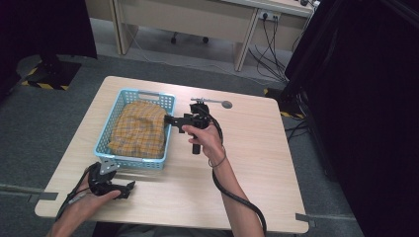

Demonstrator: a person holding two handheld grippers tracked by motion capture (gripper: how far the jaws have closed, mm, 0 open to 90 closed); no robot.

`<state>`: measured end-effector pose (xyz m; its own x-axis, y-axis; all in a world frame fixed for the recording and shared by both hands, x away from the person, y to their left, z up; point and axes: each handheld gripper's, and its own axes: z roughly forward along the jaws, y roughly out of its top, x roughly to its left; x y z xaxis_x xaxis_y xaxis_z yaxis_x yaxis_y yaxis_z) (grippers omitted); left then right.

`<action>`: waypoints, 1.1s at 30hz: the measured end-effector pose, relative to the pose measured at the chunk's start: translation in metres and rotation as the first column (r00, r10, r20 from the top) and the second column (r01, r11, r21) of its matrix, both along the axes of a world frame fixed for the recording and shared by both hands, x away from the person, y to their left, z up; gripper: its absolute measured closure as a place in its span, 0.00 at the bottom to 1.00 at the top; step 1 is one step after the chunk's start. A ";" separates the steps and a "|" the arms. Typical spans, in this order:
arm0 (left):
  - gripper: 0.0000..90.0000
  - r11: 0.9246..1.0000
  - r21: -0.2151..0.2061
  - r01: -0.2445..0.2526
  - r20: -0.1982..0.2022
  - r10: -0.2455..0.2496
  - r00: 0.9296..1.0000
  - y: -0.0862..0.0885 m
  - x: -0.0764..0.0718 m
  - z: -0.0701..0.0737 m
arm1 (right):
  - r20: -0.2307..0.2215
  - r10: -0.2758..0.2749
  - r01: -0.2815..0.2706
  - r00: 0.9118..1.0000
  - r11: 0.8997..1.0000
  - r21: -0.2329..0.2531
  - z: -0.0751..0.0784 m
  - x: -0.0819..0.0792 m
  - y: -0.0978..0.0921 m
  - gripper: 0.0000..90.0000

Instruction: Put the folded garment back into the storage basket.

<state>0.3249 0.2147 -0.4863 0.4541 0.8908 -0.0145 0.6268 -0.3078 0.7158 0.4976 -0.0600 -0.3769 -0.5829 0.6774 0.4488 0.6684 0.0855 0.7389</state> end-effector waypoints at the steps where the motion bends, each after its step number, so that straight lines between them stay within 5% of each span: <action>1: 0.00 1.000 0.000 0.000 0.000 0.000 1.000 0.000 0.000 0.000 | 0.000 0.000 0.000 1.000 1.000 0.000 0.000 0.000 0.000 0.11; 33: 0.00 1.000 -0.001 0.000 0.002 0.000 1.000 0.000 0.000 0.000 | 0.017 -0.014 0.014 1.000 1.000 -0.006 -0.013 -0.016 -0.030 0.07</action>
